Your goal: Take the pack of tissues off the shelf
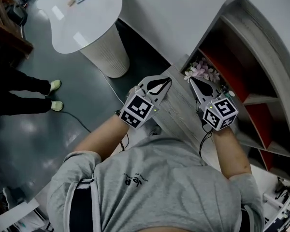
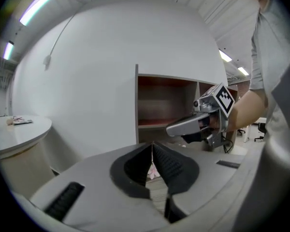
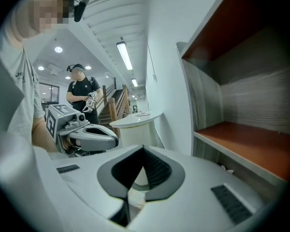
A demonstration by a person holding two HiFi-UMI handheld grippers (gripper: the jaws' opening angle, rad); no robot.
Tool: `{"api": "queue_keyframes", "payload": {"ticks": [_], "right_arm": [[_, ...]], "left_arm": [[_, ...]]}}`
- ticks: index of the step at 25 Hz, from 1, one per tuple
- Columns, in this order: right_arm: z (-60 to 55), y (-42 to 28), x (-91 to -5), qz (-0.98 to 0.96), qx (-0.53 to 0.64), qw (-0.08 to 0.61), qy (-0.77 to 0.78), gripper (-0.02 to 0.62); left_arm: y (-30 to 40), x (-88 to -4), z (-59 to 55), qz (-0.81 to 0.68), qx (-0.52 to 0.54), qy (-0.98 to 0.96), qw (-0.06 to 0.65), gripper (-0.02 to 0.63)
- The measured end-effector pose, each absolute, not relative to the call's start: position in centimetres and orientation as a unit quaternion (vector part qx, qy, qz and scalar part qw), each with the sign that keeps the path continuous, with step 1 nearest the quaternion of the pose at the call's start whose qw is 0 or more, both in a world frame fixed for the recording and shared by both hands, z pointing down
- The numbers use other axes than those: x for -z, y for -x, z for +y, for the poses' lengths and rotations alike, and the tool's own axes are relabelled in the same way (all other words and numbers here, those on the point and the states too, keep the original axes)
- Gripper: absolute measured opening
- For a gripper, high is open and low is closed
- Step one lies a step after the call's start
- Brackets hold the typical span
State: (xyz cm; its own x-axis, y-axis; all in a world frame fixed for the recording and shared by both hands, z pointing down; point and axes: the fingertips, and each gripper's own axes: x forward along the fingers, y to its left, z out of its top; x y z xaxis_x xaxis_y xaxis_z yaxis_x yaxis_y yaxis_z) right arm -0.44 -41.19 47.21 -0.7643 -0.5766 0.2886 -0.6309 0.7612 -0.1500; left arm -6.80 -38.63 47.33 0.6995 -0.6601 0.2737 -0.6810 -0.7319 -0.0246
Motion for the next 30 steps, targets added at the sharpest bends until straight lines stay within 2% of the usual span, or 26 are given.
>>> {"api": "queue_keyframes", "payload": {"ticks": [11,30], "right_arm": [[-32.7,-2.6,-44.1,-0.953,-0.112,0.108,-0.259,0.014],[-15.4,-8.2,-41.0,-0.973,-0.109,0.1,-0.177,0.012]], "left_arm": [[4.2,-43.1,-29.3,-0.42,-0.077,-0.903,0.052,0.012],[-0.1,-41.6,-9.6,-0.528,-0.046,-0.845,0.073,0.012]]}}
